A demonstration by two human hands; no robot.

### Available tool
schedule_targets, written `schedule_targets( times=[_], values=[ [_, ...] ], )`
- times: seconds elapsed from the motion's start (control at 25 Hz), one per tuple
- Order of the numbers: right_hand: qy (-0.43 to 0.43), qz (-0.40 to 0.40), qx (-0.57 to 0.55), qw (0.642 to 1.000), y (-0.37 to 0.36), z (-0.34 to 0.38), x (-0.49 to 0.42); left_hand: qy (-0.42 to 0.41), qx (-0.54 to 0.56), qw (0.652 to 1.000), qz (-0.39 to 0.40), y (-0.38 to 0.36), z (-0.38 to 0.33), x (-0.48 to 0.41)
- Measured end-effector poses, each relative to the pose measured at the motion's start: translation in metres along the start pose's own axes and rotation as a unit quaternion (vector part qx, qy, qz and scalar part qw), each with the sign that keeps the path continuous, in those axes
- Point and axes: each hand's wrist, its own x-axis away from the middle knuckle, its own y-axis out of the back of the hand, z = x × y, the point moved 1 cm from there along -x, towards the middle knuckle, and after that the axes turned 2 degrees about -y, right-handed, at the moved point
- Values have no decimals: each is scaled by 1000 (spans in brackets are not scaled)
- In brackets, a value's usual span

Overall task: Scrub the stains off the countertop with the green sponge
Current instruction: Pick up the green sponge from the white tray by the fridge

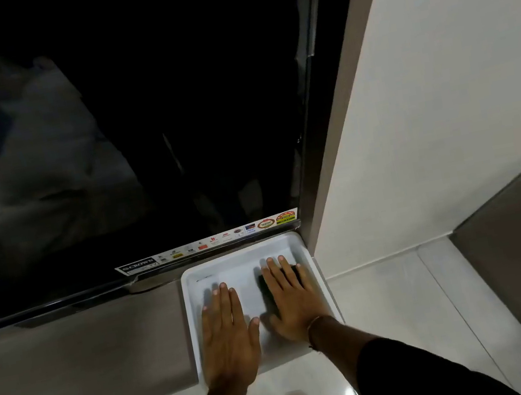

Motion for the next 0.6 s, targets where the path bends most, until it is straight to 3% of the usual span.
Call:
schedule_targets(
  times=[0.4, 0.6],
  values=[
    [11, 8, 58, 998, -7, -3, 0, -15, -51, 998, 29, 15, -3, -5],
    [43, -113, 44, 992, 39, -6, 46, -70, -37, 997, 26, 48, -56, 6]
  ],
)
